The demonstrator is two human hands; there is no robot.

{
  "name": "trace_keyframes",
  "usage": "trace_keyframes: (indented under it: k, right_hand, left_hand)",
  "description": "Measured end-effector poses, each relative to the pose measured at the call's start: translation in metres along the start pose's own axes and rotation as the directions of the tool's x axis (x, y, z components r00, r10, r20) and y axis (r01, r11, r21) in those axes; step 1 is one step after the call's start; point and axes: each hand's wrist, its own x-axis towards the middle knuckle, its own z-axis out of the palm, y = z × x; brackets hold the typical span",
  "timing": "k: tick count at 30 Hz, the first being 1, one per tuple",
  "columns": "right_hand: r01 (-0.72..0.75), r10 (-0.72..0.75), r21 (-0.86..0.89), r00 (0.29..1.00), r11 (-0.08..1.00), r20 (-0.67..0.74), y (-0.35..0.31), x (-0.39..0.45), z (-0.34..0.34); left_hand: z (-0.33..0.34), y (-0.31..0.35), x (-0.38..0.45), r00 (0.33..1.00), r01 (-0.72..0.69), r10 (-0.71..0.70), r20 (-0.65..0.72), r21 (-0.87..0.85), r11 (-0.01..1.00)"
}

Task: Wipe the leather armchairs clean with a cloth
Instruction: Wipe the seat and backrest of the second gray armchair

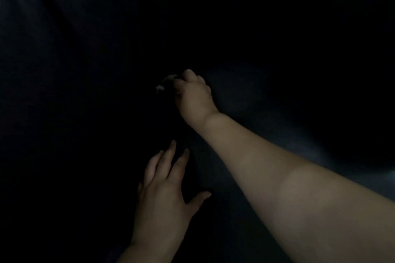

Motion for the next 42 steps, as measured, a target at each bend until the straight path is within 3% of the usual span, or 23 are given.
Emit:
trace_keyframes:
  k: [5,7,9,16,21,26,32,42]
  right_hand:
    - [0.095,-0.096,0.009,0.990,0.995,0.100,-0.013,-0.025,0.008]
    - [0.140,-0.142,0.038,0.986,0.989,0.086,-0.008,-0.035,0.006]
    - [0.181,-0.181,-0.044,0.984,0.983,0.002,0.004,-0.050,-0.003]
    - [-0.189,0.180,0.073,0.977,0.979,0.110,0.032,-0.127,-0.053]
    - [-0.489,0.494,0.336,0.866,0.805,0.078,0.015,-0.163,-0.101]
    - [-0.380,0.400,0.373,0.916,0.846,0.027,-0.038,-0.191,-0.167]
    - [-0.380,0.422,0.455,0.906,0.805,0.009,-0.094,-0.244,-0.224]
    - [-0.446,0.520,0.531,0.854,0.721,0.012,-0.159,-0.267,-0.237]
  left_hand:
    - [0.000,0.002,-0.012,0.999,0.012,-0.013,0.034,0.032,0.999]
    - [-0.002,0.000,-0.020,0.998,0.016,-0.019,0.060,0.053,0.998]
    - [-0.006,-0.001,-0.028,0.995,0.022,-0.028,0.094,0.069,0.997]
    - [-0.036,0.014,-0.058,0.977,0.060,-0.090,0.191,0.155,0.986]
    - [-0.075,0.043,-0.083,0.979,-0.002,-0.040,0.200,0.204,0.979]
    - [-0.128,0.082,-0.102,0.990,-0.044,0.013,0.140,0.221,0.974]
    - [-0.193,0.125,-0.124,0.988,-0.150,0.132,0.086,0.260,0.954]
    - [-0.275,0.108,-0.129,0.956,-0.277,0.292,-0.036,0.224,0.934]
